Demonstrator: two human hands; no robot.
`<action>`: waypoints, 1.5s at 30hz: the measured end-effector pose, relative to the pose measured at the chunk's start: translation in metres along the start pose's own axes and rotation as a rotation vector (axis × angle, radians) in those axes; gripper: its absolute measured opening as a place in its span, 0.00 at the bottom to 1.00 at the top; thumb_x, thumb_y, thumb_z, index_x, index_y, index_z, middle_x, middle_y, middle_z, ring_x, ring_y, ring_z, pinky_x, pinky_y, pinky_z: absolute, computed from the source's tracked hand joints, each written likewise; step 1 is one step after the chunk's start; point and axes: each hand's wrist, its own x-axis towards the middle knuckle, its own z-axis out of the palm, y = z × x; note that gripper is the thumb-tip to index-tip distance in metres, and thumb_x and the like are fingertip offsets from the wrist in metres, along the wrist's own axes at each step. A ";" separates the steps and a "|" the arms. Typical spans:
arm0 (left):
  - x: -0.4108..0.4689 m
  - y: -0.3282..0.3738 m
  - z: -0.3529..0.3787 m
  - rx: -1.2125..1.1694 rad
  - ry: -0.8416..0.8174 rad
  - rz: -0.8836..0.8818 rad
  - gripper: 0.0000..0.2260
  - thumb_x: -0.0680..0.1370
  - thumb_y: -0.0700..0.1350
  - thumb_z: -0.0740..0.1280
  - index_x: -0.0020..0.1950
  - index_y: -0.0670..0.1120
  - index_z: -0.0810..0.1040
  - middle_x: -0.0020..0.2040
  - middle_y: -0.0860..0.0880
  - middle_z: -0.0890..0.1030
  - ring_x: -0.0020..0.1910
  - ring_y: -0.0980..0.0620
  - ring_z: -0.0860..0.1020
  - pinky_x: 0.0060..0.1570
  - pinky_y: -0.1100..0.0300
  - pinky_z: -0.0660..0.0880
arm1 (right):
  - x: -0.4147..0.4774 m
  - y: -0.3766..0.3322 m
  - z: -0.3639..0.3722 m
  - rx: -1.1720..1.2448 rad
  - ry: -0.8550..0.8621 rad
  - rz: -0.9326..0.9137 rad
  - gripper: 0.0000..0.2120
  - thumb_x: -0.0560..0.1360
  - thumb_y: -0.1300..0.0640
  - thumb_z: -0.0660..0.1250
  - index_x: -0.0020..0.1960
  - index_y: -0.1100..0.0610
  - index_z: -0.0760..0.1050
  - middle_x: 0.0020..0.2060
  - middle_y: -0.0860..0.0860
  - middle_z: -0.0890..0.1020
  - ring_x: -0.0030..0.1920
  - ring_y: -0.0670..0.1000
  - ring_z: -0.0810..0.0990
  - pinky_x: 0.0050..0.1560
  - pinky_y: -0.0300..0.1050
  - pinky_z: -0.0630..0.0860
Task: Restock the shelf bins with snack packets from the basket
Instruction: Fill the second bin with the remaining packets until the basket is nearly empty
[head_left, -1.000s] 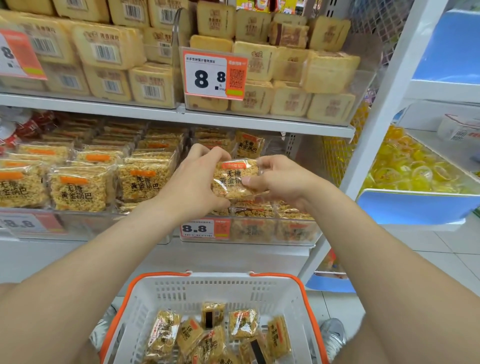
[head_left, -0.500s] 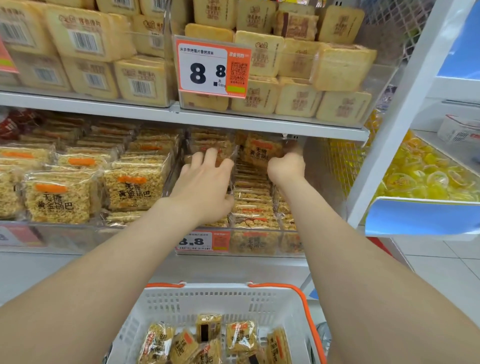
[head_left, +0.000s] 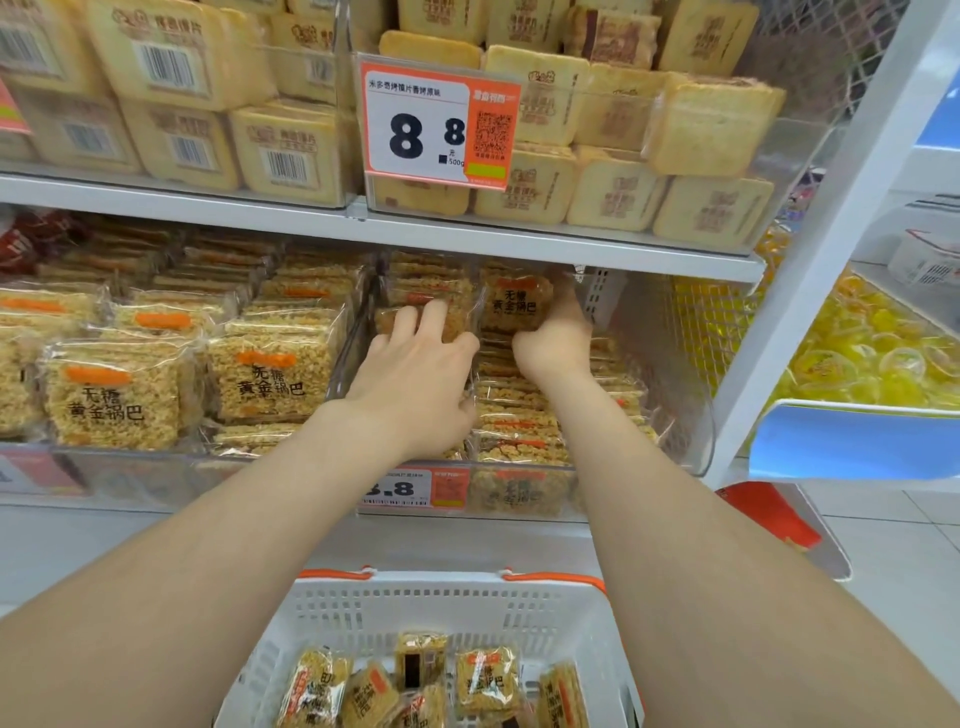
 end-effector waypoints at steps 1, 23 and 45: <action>-0.001 -0.001 0.000 0.000 -0.005 0.002 0.23 0.80 0.55 0.67 0.74 0.51 0.70 0.79 0.41 0.56 0.76 0.37 0.58 0.69 0.39 0.67 | -0.002 0.000 -0.002 0.011 -0.018 -0.012 0.39 0.73 0.70 0.67 0.80 0.51 0.61 0.69 0.56 0.77 0.67 0.61 0.78 0.62 0.55 0.81; -0.050 0.006 -0.027 -0.146 0.104 0.157 0.09 0.81 0.50 0.65 0.61 0.54 0.79 0.54 0.54 0.78 0.58 0.49 0.73 0.55 0.51 0.75 | -0.063 -0.014 -0.047 -0.442 -0.106 -0.377 0.14 0.74 0.64 0.60 0.47 0.54 0.84 0.43 0.54 0.85 0.45 0.58 0.82 0.45 0.51 0.82; -0.104 0.075 0.062 0.206 -0.842 0.426 0.13 0.84 0.48 0.62 0.68 0.48 0.78 0.51 0.49 0.78 0.40 0.48 0.73 0.31 0.57 0.66 | -0.191 0.203 -0.002 -1.082 -1.109 0.007 0.08 0.79 0.66 0.60 0.43 0.58 0.70 0.46 0.54 0.76 0.48 0.56 0.75 0.49 0.50 0.76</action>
